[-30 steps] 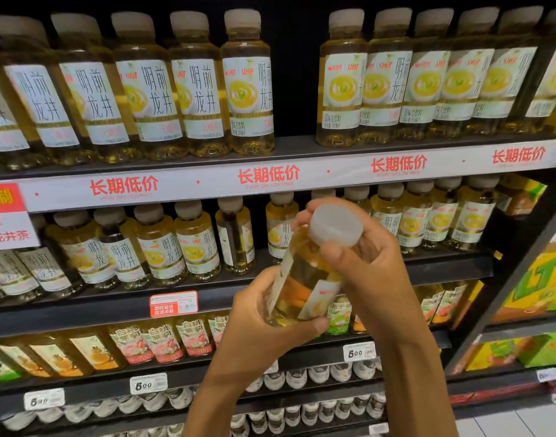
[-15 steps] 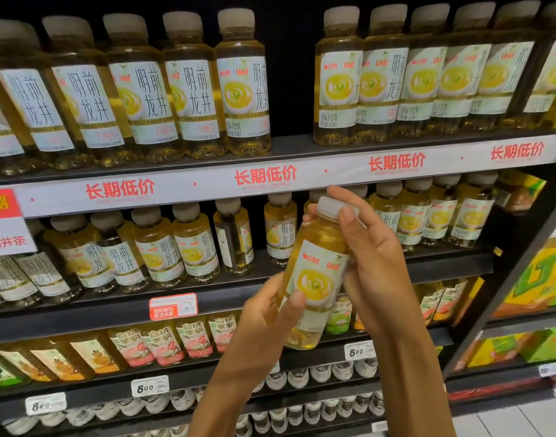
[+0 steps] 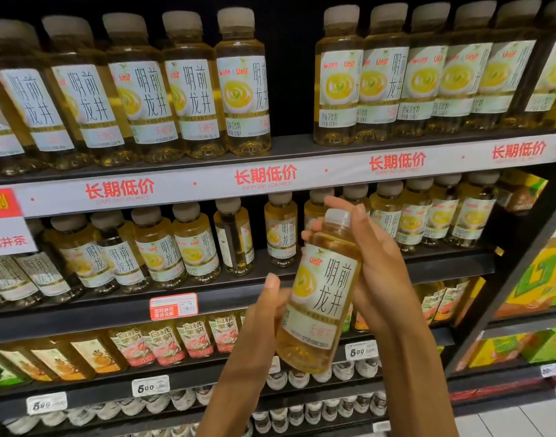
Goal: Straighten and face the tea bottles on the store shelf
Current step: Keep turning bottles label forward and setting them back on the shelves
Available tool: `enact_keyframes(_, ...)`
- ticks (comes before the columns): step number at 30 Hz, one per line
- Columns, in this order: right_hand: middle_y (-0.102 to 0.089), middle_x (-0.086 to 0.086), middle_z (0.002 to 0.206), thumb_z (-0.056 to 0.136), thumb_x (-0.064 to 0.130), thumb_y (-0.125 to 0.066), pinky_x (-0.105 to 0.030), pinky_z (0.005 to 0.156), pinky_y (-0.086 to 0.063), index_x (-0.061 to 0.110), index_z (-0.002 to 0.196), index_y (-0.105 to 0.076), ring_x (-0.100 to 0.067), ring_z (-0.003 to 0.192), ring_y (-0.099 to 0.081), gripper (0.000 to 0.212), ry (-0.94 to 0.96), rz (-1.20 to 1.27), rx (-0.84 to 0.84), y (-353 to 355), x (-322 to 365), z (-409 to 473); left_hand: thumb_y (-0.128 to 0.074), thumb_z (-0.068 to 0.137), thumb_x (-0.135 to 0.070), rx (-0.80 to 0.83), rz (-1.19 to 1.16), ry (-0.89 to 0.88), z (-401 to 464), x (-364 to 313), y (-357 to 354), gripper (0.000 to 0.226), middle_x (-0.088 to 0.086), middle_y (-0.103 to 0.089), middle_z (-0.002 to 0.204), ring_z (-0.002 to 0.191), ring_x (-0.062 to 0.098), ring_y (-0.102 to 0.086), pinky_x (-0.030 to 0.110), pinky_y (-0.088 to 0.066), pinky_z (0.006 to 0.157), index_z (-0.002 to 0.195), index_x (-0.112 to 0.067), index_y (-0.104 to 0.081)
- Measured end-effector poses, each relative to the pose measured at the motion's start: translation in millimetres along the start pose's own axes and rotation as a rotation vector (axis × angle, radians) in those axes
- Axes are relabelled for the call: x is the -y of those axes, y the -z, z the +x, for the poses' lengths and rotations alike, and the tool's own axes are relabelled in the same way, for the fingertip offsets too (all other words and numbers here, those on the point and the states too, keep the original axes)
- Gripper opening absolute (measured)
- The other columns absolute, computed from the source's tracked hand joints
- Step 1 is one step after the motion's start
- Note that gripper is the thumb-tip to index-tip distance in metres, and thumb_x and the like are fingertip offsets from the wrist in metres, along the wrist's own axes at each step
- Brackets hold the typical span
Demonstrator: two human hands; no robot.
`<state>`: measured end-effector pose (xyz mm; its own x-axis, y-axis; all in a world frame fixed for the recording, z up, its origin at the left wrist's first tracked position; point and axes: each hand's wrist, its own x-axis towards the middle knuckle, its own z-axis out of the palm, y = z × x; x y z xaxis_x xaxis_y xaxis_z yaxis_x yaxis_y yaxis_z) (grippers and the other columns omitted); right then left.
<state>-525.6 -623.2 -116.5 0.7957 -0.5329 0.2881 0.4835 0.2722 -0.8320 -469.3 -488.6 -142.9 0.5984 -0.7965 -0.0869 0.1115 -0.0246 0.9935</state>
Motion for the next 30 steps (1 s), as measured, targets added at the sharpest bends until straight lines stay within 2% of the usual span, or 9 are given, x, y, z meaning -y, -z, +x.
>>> enact_keyframes(3, -0.072, -0.005, 0.104, 0.085, 0.049, -0.056, -0.034, 0.083, -0.055, 0.028, 0.12, -0.063, -0.023, 0.101, -0.068, 0.041, -0.027, -0.173, 0.053, 2, 3, -2, -0.04, 0.062, -0.068, -0.02, -0.022, -0.026, 1, -1, -10, 0.052, -0.015, -0.075, 0.082, 0.078, -0.002, -0.07, 0.01, -0.051, 0.06, 0.076, -0.033, -0.076)
enact_keyframes(6, -0.071, -0.003, 0.11, 0.087, 0.053, -0.051, -0.033, 0.084, -0.054, 0.035, 0.122, -0.061, -0.02, 0.104, -0.067, 0.04, -0.069, -0.294, 0.094, 3, 3, 0, -0.042, 0.058, -0.074, -0.022, -0.119, 0.036, 1, 4, -14, 0.062, 0.001, -0.076, 0.083, 0.075, 0.016, -0.073, 0.026, -0.056, 0.065, 0.082, -0.029, -0.077)
enact_keyframes(9, -0.071, -0.011, 0.11, 0.088, 0.044, -0.048, -0.034, 0.083, -0.056, 0.025, 0.123, -0.061, -0.027, 0.105, -0.067, 0.042, -0.123, -0.111, 0.1, 4, 2, 1, -0.043, 0.068, -0.074, 0.128, -0.274, 0.106, -2, 5, -14, 0.076, 0.016, -0.07, 0.078, 0.061, 0.026, -0.067, 0.031, -0.055, 0.059, 0.096, -0.012, -0.075)
enact_keyframes(12, -0.071, -0.013, 0.099, 0.09, 0.039, -0.049, -0.036, 0.078, -0.057, 0.019, 0.12, -0.062, -0.029, 0.097, -0.069, 0.038, -0.12, 0.06, 0.115, 3, 2, -1, -0.044, 0.069, -0.073, 0.23, -0.32, 0.145, -3, 7, -14, 0.076, 0.018, -0.07, 0.077, 0.06, 0.027, -0.067, 0.032, -0.055, 0.058, 0.1, -0.011, -0.073)
enact_keyframes(16, -0.069, -0.008, 0.09, 0.085, 0.041, -0.056, -0.034, 0.076, -0.057, 0.022, 0.108, -0.068, -0.026, 0.089, -0.069, 0.032, -0.062, 0.008, 0.061, 2, 3, -2, -0.04, 0.063, -0.077, 0.083, -0.147, 0.146, 0, 2, -14, 0.082, 0.014, -0.072, 0.094, 0.084, 0.034, -0.069, 0.045, -0.053, 0.086, 0.101, -0.013, -0.072)
enact_keyframes(19, -0.073, -0.003, 0.094, 0.086, 0.045, -0.058, -0.031, 0.072, -0.057, 0.026, 0.105, -0.067, -0.024, 0.092, -0.07, 0.029, -0.005, -0.18, 0.015, 0, 5, -3, -0.037, 0.058, -0.078, -0.06, -0.05, 0.083, -1, -3, -17, 0.068, 0.001, -0.073, 0.105, 0.103, 0.03, -0.067, 0.048, -0.044, 0.102, 0.082, -0.026, -0.073)
enact_keyframes(22, -0.074, -0.003, 0.1, 0.083, 0.045, -0.055, -0.029, 0.072, -0.058, 0.025, 0.11, -0.064, -0.02, 0.097, -0.07, 0.035, -0.029, -0.206, 0.018, 1, 4, -3, -0.04, 0.056, -0.077, -0.098, -0.117, 0.084, 1, 0, -20, 0.064, 0.004, -0.074, 0.102, 0.098, 0.026, -0.068, 0.047, -0.048, 0.097, 0.087, -0.032, -0.074)
enact_keyframes(26, -0.071, -0.012, 0.11, 0.088, 0.042, -0.047, -0.038, 0.088, -0.056, 0.018, 0.119, -0.061, -0.028, 0.105, -0.067, 0.042, -0.092, -0.057, 0.071, 2, 6, -2, -0.043, 0.068, -0.074, 0.101, -0.334, 0.148, 0, 7, -13, 0.075, 0.017, -0.07, 0.079, 0.062, 0.027, -0.067, 0.033, -0.055, 0.059, 0.095, -0.012, -0.075)
enact_keyframes(30, -0.072, -0.012, 0.099, 0.091, 0.034, -0.046, -0.036, 0.081, -0.057, 0.013, 0.116, -0.062, -0.028, 0.097, -0.069, 0.036, -0.057, 0.04, 0.084, 0, 6, -1, -0.041, 0.074, -0.076, 0.239, -0.317, 0.172, 1, 11, -6, 0.078, 0.02, -0.07, 0.08, 0.064, 0.028, -0.068, 0.032, -0.055, 0.06, 0.098, -0.01, -0.074)
